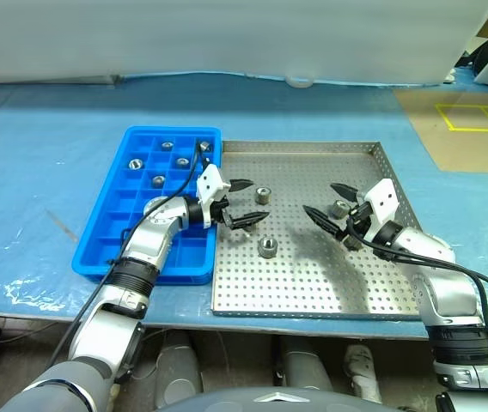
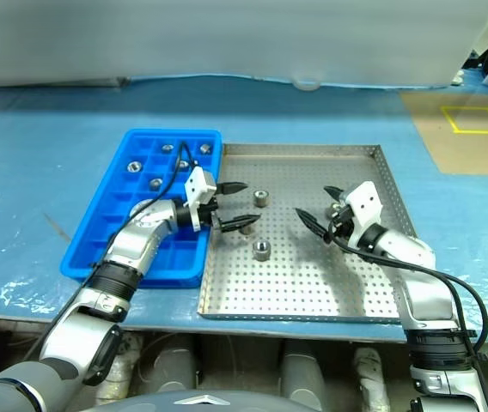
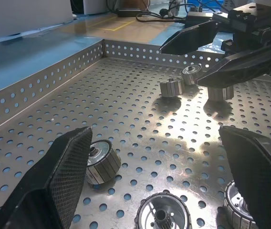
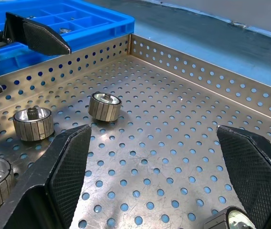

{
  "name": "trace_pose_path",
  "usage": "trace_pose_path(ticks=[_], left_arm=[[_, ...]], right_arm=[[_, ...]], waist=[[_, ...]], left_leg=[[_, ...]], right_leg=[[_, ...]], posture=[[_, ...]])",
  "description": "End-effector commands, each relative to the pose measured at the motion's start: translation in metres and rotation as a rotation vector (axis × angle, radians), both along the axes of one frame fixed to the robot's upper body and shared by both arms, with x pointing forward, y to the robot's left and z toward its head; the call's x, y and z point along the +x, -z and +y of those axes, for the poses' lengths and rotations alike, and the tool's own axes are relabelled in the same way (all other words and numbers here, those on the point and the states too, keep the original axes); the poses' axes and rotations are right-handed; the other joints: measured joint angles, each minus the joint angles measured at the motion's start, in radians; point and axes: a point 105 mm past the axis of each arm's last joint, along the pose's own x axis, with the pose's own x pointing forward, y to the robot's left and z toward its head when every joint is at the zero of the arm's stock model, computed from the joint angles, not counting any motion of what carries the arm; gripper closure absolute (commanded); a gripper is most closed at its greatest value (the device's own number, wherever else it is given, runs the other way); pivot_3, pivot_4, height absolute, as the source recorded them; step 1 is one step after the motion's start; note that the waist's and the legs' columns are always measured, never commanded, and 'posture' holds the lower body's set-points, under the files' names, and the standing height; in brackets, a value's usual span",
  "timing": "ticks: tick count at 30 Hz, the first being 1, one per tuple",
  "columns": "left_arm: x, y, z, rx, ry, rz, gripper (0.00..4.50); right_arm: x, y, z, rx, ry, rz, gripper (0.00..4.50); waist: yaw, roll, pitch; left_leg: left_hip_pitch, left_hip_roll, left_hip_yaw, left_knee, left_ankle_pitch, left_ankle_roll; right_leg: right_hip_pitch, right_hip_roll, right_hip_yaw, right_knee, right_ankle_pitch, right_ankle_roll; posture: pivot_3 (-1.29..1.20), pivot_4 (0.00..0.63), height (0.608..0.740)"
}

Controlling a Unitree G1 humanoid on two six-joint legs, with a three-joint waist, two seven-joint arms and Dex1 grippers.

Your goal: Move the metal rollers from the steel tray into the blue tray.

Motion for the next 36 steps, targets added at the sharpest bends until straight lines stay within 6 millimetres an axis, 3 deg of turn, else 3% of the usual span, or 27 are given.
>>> trace_pose_path(ticks=[1, 16, 36], left_arm=[[-0.001, -0.009, -0.001, -0.009, 0.015, -0.028, 0.00], [-0.001, -0.023, 0.004, -0.079, -0.001, -0.049, 0.00], [0.000, -0.026, 0.008, -0.082, -0.007, -0.054, 0.00]], right_arm=[[0.000, -0.008, 0.000, -0.003, -0.005, -0.039, 0.11], [0.000, -0.013, 0.004, 0.023, -0.032, -0.049, 0.11], [0.000, -0.029, 0.008, 0.097, -0.066, -0.079, 0.11]], waist=[[0.000, 0.000, 0.000], [0.000, 0.000, 0.000], [0.000, 0.000, 0.000]], left_leg=[[0.000, 0.000, 0.000, 0.000, 0.000, 0.000], [0.000, 0.000, 0.000, 0.000, 0.000, 0.000], [0.000, 0.000, 0.000, 0.000, 0.000, 0.000]], right_leg=[[0.000, 0.000, 0.000, 0.000, 0.000, 0.000], [0.000, 0.000, 0.000, 0.000, 0.000, 0.000], [0.000, 0.000, 0.000, 0.000, 0.000, 0.000]], posture=[[-0.20, 0.150, 0.740], [-0.19, 0.150, 0.740], [-0.18, 0.150, 0.740]])
